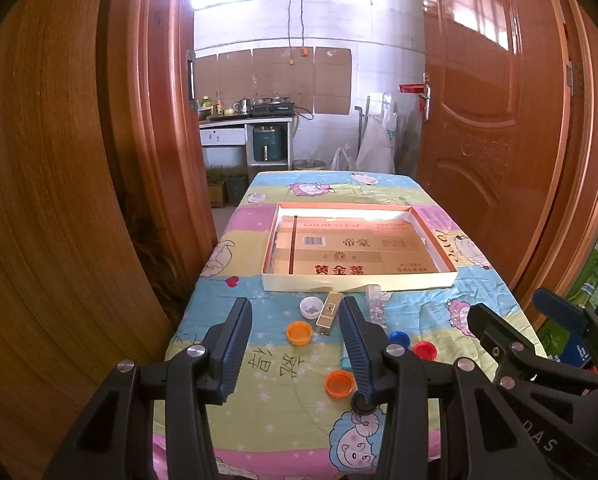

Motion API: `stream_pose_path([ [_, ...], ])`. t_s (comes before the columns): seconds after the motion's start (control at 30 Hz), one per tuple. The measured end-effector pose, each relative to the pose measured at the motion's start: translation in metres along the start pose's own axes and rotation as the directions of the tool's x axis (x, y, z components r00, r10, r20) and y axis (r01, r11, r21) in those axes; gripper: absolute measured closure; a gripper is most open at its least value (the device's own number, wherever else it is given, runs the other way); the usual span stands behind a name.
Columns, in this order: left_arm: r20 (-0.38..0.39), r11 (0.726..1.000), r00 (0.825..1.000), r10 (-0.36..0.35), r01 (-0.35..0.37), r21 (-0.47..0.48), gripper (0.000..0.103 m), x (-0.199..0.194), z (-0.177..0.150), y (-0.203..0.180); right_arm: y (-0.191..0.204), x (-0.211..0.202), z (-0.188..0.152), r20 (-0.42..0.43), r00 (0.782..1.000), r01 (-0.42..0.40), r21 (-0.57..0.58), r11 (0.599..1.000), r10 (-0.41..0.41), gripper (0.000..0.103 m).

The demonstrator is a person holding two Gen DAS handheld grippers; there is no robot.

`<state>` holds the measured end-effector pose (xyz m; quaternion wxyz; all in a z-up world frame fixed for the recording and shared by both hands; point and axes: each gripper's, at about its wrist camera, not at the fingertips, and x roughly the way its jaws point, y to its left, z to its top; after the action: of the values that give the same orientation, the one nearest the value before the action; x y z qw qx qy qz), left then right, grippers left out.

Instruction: Organize rigid objects

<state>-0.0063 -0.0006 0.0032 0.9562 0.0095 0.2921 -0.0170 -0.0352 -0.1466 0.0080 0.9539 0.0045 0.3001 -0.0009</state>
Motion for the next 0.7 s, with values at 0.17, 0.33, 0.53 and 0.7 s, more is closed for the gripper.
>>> stream_pose_path([
  [0.17,0.002,1.000,1.000,-0.008,0.008,-0.002,0.057,-0.0014,0.0001,0.0000,0.0011,-0.0003,0.0001,0.001,1.000,-0.001,0.000,1.000,0.001,0.024],
  [0.33,0.010,1.000,1.000,-0.013,0.013,0.002,0.057,-0.0025,-0.0012,-0.0020,0.0017,-0.0005,-0.0001,-0.001,1.000,-0.003,0.001,1.000,0.003,0.024],
  [0.53,0.012,1.000,1.000,-0.019,0.019,-0.001,0.057,-0.0045,-0.0028,-0.0029,0.0030,-0.0011,-0.0007,0.001,1.000,-0.004,-0.002,1.000,0.004,0.024],
  [0.7,0.015,1.000,1.000,-0.019,0.019,-0.001,0.057,-0.0064,-0.0026,-0.0035,0.0040,-0.0018,-0.0007,0.001,1.000,-0.004,0.000,1.000,0.004,0.024],
])
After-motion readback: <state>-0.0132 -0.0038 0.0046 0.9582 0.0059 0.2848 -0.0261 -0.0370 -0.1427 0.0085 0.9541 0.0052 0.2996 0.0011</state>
